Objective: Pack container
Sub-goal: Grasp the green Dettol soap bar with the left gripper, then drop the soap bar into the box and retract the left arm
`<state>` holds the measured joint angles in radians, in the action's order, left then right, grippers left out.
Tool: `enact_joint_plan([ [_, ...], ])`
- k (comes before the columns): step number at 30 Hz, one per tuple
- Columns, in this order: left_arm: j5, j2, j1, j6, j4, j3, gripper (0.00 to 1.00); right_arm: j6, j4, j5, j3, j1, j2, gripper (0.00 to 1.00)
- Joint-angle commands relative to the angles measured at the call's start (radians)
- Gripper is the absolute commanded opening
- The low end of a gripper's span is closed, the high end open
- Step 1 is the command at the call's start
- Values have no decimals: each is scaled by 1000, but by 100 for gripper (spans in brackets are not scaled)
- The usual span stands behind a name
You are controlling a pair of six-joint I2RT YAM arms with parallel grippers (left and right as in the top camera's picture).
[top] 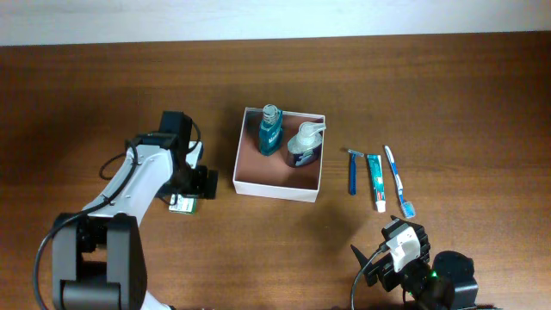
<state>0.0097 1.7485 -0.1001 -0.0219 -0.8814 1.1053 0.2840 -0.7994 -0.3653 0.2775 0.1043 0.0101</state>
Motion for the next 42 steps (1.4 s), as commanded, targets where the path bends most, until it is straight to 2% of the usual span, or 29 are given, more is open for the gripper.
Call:
enact_joint_plan([
  [1, 18, -6, 23, 19, 63, -48, 94, -9, 3, -8, 0, -8, -6, 99],
  [2, 17, -1, 27, 19, 71, -58, 91, -9, 3, -8, 0, -8, -6, 99],
  [5, 17, 19, 27, 19, 85, -84, 89, -9, 3, -8, 0, -8, -6, 99],
  [6, 12, 29, 27, 19, 89, -87, 83, -9, 3, -8, 0, -8, -6, 99],
  [8, 12, 36, 27, 19, 98, -87, 78, -9, 2, -8, 0, -8, -6, 99],
  [11, 13, 36, 27, 18, 104, -87, 63, -9, 3, -8, 0, -8, -6, 99],
  [16, 13, 38, 27, 14, 106, -88, 61, -9, 3, -8, 0, -8, -6, 99],
  [19, 14, 39, 27, 7, 103, -88, 43, -9, 3, -8, 0, -8, -6, 99],
  [23, 14, 38, 27, 7, 68, -72, 43, -9, 3, -8, 0, -8, -6, 99],
  [25, 14, 37, 27, 7, -2, -19, 42, -9, 3, -8, 0, -8, -6, 99],
  [28, 26, 37, 27, 8, -159, 132, 38, -9, 3, -8, 0, -8, -6, 99],
  [30, 71, 37, 22, 8, -285, 281, 30, -9, 3, -8, 0, -8, -6, 99],
  [35, 201, 35, -34, 7, -418, 518, 28, -9, 3, -8, 0, -8, -6, 99],
  [42, 207, 45, -193, -28, -285, 532, 28, -9, 3, -8, 0, -8, -6, 99],
])
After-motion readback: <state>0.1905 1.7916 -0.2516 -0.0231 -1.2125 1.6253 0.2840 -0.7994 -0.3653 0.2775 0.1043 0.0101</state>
